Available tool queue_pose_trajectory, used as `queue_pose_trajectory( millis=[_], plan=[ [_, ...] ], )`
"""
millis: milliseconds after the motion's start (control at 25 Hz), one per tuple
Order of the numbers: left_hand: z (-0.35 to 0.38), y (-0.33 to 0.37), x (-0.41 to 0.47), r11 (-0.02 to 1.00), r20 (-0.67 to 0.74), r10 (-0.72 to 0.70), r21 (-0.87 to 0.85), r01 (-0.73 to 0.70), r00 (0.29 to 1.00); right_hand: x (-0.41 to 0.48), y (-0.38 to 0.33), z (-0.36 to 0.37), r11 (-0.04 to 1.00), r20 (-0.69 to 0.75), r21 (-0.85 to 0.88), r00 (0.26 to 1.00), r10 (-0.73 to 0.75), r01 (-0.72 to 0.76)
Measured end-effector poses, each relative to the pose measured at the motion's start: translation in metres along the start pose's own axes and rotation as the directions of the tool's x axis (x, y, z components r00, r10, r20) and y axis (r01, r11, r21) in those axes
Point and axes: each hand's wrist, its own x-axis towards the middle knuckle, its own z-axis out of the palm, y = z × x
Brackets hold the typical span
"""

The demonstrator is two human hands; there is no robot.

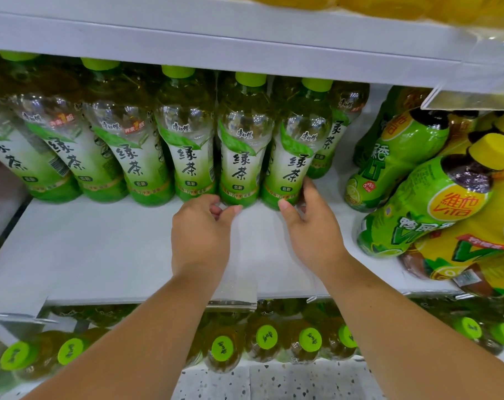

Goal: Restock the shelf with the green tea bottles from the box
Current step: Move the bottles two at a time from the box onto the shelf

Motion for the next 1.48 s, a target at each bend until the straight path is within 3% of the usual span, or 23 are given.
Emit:
queue_pose_trajectory(
  millis=[320,440,600,720,1040,1160,1480],
  plan=[
    [-0.006,-0.003,0.000,0.996,0.118,0.092,0.008,-0.094,0.989,-0.002,-0.017,-0.001,0.997,0.052,0.072,0.999,0.015,-0.019],
    [-0.014,0.002,-0.002,0.993,0.207,0.116,-0.008,-0.116,0.972,-0.010,-0.028,0.002,0.989,0.032,0.087,0.993,0.117,-0.120],
    [-0.040,0.003,-0.018,0.992,0.462,0.121,-0.039,-0.116,0.879,-0.039,-0.041,0.003,0.959,0.050,0.148,0.970,0.238,-0.243],
    [-0.068,-0.003,-0.028,0.993,0.535,0.117,-0.066,-0.096,0.837,-0.065,-0.053,0.002,0.915,0.051,0.164,0.929,0.367,-0.370],
    [-0.164,-0.002,-0.077,0.988,0.664,-0.069,-0.058,0.143,0.744,-0.157,-0.111,-0.011,0.851,0.127,0.105,0.856,0.502,-0.515],
    [-0.212,0.005,-0.105,0.987,0.705,-0.120,0.009,0.161,0.699,-0.204,-0.142,-0.022,0.824,0.131,0.095,0.827,0.546,-0.559],
    [-0.299,0.022,-0.178,0.972,0.695,-0.210,0.074,0.223,0.687,-0.319,-0.201,-0.060,0.768,0.141,0.100,0.773,0.618,-0.633]
  ],
)
